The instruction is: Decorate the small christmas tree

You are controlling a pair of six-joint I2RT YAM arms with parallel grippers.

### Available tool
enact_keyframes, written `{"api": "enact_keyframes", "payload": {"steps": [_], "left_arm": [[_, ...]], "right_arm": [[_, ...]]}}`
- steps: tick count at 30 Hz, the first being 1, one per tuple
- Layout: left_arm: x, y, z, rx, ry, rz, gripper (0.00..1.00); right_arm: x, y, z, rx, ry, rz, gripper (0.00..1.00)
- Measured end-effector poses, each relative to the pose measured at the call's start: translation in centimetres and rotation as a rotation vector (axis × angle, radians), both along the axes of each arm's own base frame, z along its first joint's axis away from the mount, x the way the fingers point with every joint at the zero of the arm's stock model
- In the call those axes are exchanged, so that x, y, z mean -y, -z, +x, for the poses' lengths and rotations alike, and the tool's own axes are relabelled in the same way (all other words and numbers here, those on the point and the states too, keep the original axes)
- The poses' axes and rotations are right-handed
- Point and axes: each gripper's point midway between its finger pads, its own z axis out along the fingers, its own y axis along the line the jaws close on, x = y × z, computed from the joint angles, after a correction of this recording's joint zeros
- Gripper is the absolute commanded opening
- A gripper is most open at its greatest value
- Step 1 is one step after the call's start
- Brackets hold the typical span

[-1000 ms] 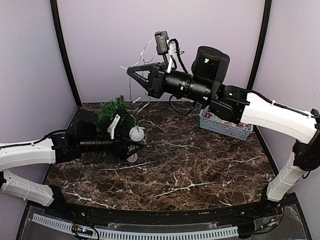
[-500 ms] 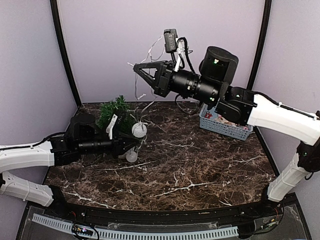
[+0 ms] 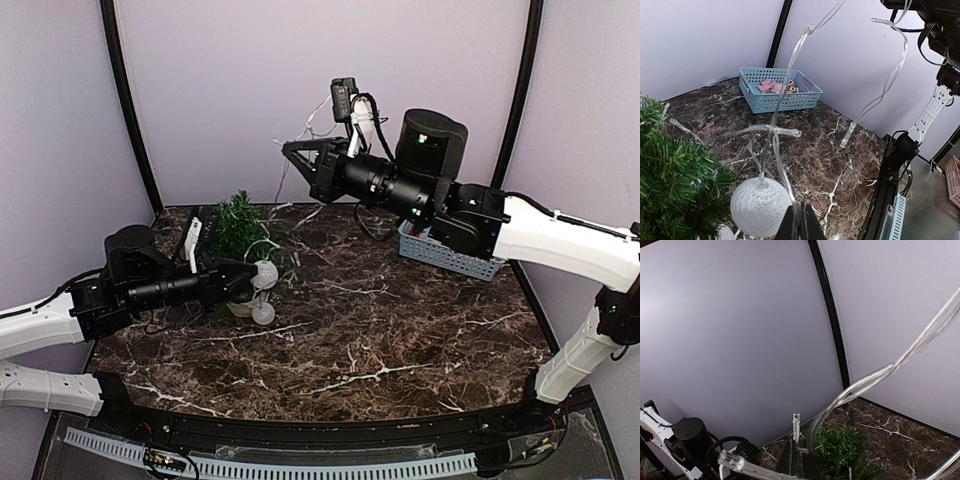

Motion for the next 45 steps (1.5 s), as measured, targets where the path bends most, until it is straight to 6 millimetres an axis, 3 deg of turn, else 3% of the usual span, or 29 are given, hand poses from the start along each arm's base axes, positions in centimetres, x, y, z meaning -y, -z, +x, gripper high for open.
{"api": "enact_keyframes", "payload": {"steps": [8, 16, 20, 27, 33, 35, 36, 38, 40, 45], "left_arm": [[-0.6, 0.2, -0.1, -0.023, -0.017, 0.046, 0.0], [-1.2, -3.5, -0.4, 0.031, -0.016, 0.051, 0.0], [-1.6, -4.5, -0.6, 0.054, -0.022, 0.072, 0.0], [-0.8, -2.6, 0.2, 0.02, -0.009, 0.166, 0.0], [-1.0, -1.8, 0.5, 0.025, -0.02, 0.204, 0.01], [-0.9, -1.8, 0.4, 0.03, -0.008, 0.211, 0.12], [-0.8, -1.8, 0.4, 0.033, -0.001, 0.217, 0.26], [-0.5, -1.9, 0.5, 0.043, 0.009, 0.226, 0.4], [-0.6, -2.1, 0.7, 0.049, 0.002, 0.234, 0.49], [-2.7, -3.4, 1.1, 0.078, -0.098, 0.241, 0.55]], "right_arm": [[1.7, 1.1, 2.9, -0.025, 0.126, -0.025, 0.0], [3.8, 1.4, 6.0, -0.037, 0.22, -0.032, 0.0], [3.9, 1.3, 6.3, -0.036, 0.213, -0.031, 0.0], [1.1, -1.1, 4.3, 0.0, 0.05, 0.01, 0.0], [-3.1, -2.4, 2.4, 0.036, -0.084, 0.046, 0.0], [-4.7, -2.3, 2.3, 0.042, -0.119, 0.049, 0.0], [-5.3, -2.2, 2.3, 0.042, -0.132, 0.05, 0.0], [-6.6, -1.7, 2.4, 0.041, -0.154, 0.047, 0.0], [-7.6, -1.1, 2.4, 0.037, -0.174, 0.041, 0.0], [-8.6, -0.6, 2.3, 0.038, -0.211, 0.035, 0.0]]}}
